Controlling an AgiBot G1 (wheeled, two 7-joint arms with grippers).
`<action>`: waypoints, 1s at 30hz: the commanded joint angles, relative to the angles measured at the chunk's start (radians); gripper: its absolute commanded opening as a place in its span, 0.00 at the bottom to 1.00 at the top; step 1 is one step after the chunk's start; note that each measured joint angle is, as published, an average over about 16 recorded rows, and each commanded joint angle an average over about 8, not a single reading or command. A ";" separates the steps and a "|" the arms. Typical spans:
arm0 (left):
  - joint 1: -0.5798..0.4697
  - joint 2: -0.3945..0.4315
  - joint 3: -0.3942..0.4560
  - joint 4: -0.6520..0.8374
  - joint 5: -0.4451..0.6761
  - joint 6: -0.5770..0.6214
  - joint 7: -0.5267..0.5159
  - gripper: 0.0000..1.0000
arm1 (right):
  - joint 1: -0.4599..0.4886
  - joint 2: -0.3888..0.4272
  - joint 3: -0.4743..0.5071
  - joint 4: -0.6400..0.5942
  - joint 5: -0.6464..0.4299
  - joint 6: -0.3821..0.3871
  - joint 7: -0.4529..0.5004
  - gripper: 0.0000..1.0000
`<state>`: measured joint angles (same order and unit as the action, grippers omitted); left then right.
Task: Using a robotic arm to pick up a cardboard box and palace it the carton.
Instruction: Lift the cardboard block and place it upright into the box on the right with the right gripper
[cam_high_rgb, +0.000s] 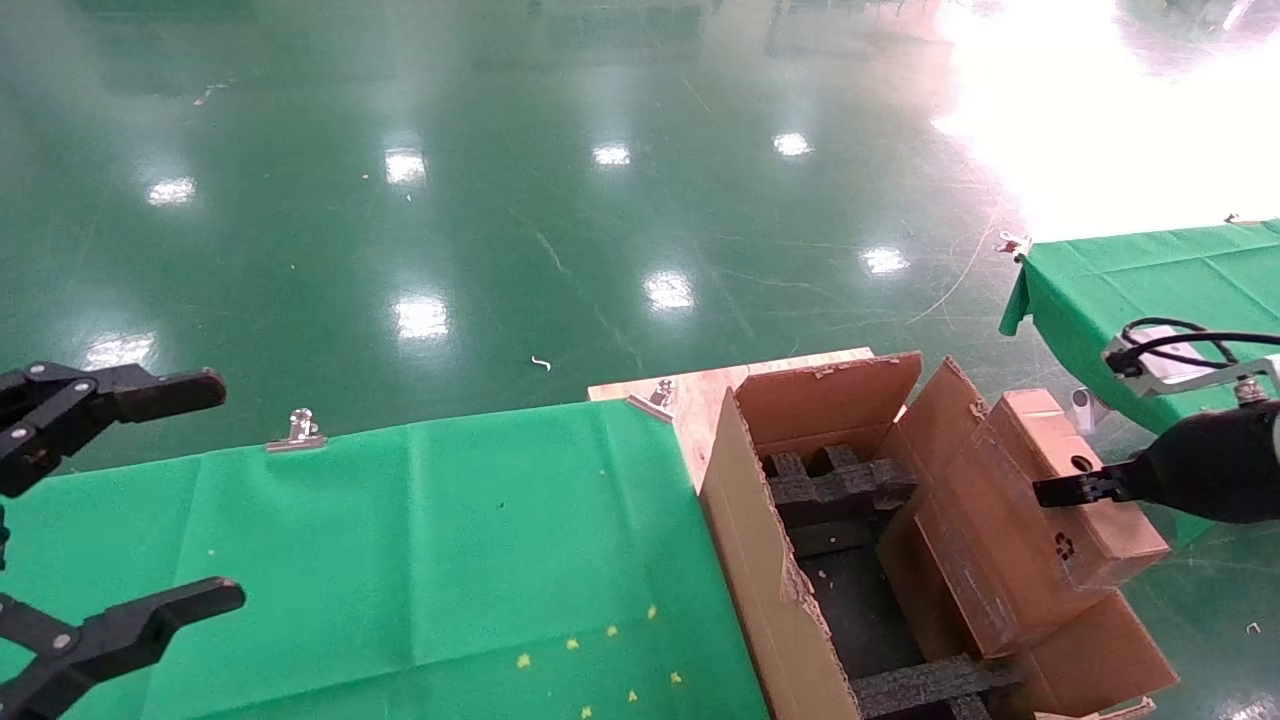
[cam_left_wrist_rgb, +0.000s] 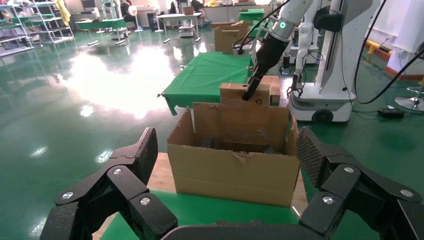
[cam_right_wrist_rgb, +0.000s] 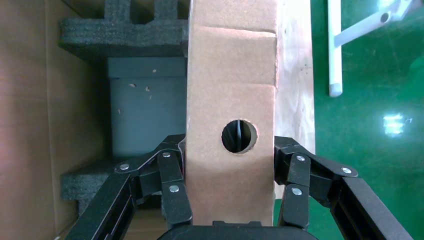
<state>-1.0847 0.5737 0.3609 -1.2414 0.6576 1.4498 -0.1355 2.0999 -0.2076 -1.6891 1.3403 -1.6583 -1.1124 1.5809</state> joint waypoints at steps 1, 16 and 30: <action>0.000 0.000 0.000 0.000 0.000 0.000 0.000 1.00 | -0.011 -0.003 -0.006 -0.001 0.000 0.011 0.009 0.00; 0.000 0.000 0.000 0.000 0.000 0.000 0.000 1.00 | -0.094 -0.046 -0.048 -0.004 -0.046 0.138 0.064 0.00; 0.000 0.000 0.000 0.000 0.000 0.000 0.000 1.00 | -0.112 -0.079 -0.051 -0.014 -0.111 0.217 0.132 0.00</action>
<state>-1.0847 0.5737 0.3610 -1.2414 0.6576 1.4498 -0.1354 1.9850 -0.2842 -1.7420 1.3284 -1.7638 -0.8970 1.7106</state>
